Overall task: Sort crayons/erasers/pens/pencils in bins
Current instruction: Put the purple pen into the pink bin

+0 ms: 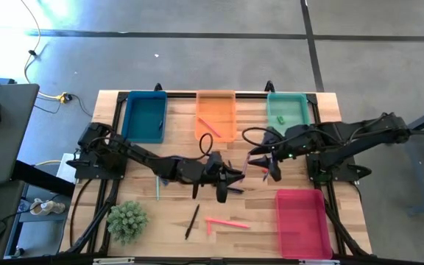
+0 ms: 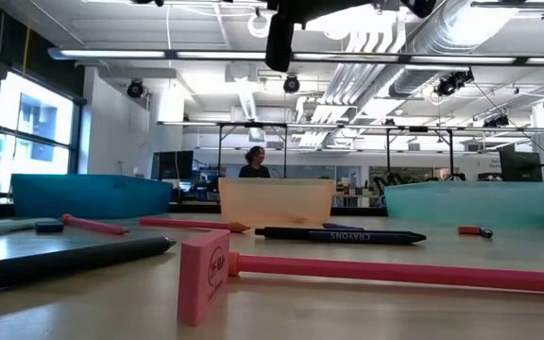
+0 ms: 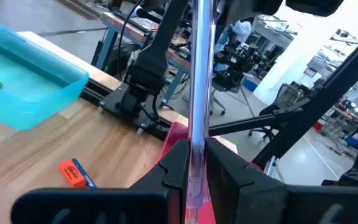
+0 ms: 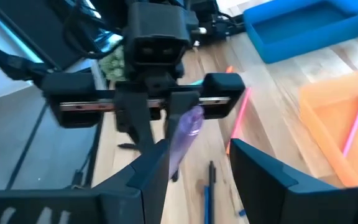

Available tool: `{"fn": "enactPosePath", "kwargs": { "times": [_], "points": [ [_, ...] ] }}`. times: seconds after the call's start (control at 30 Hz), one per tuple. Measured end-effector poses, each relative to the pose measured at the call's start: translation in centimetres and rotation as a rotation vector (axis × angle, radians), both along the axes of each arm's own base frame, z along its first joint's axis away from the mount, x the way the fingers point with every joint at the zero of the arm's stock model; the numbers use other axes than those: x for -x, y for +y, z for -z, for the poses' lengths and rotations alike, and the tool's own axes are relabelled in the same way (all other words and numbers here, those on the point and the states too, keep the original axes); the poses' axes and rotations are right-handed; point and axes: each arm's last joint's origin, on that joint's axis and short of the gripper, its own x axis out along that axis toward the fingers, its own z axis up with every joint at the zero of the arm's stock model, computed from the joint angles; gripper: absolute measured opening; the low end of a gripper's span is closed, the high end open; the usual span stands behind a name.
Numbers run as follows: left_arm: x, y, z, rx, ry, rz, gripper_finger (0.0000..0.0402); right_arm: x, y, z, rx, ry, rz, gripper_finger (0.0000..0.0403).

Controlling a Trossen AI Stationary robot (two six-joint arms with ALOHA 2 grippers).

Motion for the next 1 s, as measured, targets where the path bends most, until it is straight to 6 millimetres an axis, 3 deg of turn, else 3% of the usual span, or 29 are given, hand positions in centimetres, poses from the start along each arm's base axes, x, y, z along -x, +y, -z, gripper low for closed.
{"fn": "enactPosePath", "kwargs": {
  "times": [0.3, 0.67, 1.0],
  "points": [
    [-0.1, 0.7, 0.0, 0.001, 0.0, -0.005, 0.003, -1.7, 0.4, 0.9, -0.003, 0.008, -0.009, 0.0148],
    [-0.1, 0.8, 0.1, -0.009, 0.016, -0.006, 0.0031, -1.6, 0.4, 0.9, -0.009, 0.016, -0.017, 0.0013],
    [-0.1, 1.3, 0.4, -0.035, 0.045, 0.01, 0.0076, -1.3, 0.3, 1.3, -0.016, 0.068, -0.002, 0.0021]
  ]
}}
